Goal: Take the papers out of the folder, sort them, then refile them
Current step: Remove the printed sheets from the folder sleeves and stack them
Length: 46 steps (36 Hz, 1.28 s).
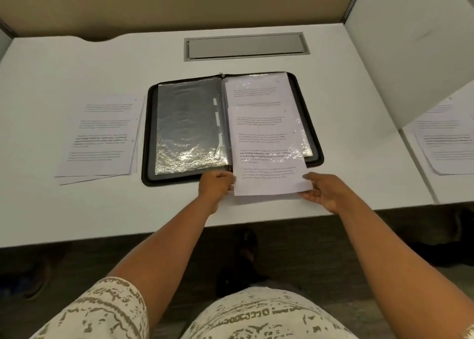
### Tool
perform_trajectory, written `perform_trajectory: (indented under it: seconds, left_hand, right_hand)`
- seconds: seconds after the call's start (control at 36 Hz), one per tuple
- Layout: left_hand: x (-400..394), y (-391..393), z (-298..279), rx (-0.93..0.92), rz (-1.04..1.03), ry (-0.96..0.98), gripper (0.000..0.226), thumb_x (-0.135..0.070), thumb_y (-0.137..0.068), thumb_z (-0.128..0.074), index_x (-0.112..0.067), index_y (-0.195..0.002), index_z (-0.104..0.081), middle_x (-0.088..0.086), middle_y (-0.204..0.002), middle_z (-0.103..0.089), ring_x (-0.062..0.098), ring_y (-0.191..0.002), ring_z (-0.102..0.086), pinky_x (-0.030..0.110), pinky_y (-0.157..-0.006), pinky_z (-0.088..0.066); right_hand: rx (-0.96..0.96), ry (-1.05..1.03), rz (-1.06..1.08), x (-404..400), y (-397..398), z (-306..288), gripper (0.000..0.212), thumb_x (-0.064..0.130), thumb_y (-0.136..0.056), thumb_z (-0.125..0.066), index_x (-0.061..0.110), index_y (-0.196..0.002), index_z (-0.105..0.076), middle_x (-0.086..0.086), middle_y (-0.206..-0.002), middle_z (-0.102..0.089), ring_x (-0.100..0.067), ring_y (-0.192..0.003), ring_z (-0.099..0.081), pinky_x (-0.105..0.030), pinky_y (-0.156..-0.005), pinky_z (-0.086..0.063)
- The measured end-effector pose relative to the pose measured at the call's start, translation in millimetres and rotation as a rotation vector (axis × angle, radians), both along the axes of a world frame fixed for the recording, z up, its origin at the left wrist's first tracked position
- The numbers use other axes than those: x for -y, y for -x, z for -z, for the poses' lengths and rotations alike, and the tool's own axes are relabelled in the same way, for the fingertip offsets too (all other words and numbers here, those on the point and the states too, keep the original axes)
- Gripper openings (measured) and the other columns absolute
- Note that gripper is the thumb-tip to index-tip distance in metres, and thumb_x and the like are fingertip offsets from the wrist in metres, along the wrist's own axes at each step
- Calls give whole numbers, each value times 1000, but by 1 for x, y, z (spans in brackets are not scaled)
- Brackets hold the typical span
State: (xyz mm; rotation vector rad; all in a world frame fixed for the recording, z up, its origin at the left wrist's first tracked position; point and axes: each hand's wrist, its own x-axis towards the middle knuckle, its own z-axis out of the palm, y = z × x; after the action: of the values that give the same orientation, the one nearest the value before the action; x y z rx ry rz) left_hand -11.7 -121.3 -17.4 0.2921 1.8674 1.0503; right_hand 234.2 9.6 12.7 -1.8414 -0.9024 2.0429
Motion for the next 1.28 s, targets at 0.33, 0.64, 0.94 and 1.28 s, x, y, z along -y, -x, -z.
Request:
perform_trajectory:
  seconds: [0.33,0.64,0.94,1.28]
  left_hand:
    - [50,1,-7,345,266,68,9,-2,-87,-69,-7,-94,-66,10,-85,-67,17,-70,-61,29,-67,-53]
    - [49,-12,-10,355,89,-5,27,-23,-98,-61,-10,-121,-62,14,-109,-71,26,-100,-70,35,-81,-57]
    - [47,-28,-20,322,86,-41,9,-8,-94,-60,-8,-101,-66,13,-107,-72,26,-95,-69,34,-73,-55]
    - [71,-20,-27,540,295,-183,30,-8,-93,-58,-1,-122,-58,18,-127,-66,39,-122,-59,49,-107,-44]
  right_hand:
    - [83,-141,-132,-4,7,-5,17,16,-96,-65,10,-112,-65,-14,-112,-71,-29,-104,-69,-40,-88,-57]
    - [125,-172,-187,25,-9,0,20,5,-97,-62,3,-116,-66,-13,-113,-72,-29,-103,-68,-40,-82,-57]
    - [99,-109,-209,63,-36,-16,22,1,-95,-59,5,-117,-63,-12,-115,-70,-29,-108,-66,-43,-92,-55]
    - [49,-109,-228,81,-61,-49,31,-2,-93,-58,7,-122,-62,-14,-116,-72,-33,-110,-66,-49,-96,-55]
